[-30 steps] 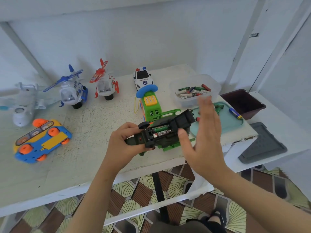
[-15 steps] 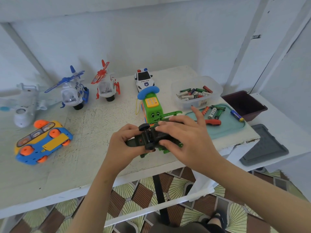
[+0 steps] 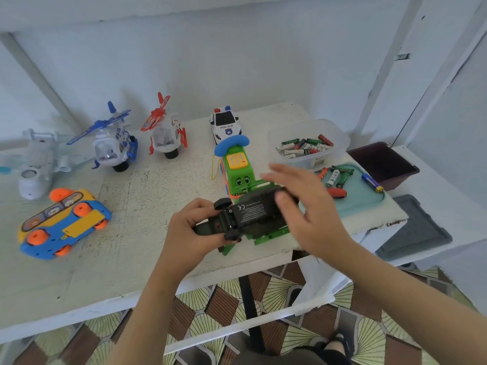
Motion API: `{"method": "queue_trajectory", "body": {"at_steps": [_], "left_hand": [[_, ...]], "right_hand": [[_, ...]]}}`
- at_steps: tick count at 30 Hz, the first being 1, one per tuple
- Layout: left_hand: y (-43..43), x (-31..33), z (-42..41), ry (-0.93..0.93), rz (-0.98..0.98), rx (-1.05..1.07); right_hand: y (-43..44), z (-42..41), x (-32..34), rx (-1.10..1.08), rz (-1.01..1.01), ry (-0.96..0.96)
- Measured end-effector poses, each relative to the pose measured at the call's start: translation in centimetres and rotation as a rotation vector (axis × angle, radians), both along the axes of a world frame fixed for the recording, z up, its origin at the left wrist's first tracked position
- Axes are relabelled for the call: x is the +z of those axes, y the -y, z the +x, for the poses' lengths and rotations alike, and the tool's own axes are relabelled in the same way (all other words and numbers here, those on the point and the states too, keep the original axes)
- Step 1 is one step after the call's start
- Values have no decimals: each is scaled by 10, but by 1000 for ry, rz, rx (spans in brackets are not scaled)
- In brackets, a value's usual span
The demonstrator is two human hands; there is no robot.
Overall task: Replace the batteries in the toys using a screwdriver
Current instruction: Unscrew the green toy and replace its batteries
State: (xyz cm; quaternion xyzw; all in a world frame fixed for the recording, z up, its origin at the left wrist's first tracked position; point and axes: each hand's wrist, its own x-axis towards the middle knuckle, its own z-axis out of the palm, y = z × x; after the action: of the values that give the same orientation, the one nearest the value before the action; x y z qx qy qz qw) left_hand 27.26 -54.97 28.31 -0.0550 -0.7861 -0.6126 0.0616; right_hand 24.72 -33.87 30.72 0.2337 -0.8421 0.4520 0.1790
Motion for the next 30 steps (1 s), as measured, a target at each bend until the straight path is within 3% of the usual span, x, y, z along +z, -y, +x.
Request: {"method": "queue_trajectory", "body": {"at_steps": [2, 5, 9, 11, 16, 18, 21, 23, 30], "left_hand": [[-2, 0, 2, -2, 20, 8], [-3, 1, 4, 0, 43, 20], [-2, 1, 1, 0, 36, 25], [-2, 1, -1, -2, 36, 25], [-3, 1, -2, -4, 71, 15], [-3, 1, -2, -7, 73, 12], [-3, 0, -2, -12, 79, 14], [-3, 0, -3, -11, 68, 11], [-1, -3, -2, -9, 37, 18]], "right_hand": [[-14, -18, 2, -166, 33, 17], [-41, -42, -2, -431, 465, 88], [-62, -51, 0, -626, 897, 430], [-65, -53, 0, -606, 973, 516], [-72, -55, 1, -605, 969, 510], [-76, -54, 4, -561, 830, 541], [-71, -46, 10, -390, 265, 488], [-62, -40, 19, -296, -6, 378], [-25, -17, 57, -128, -326, -124]]}}
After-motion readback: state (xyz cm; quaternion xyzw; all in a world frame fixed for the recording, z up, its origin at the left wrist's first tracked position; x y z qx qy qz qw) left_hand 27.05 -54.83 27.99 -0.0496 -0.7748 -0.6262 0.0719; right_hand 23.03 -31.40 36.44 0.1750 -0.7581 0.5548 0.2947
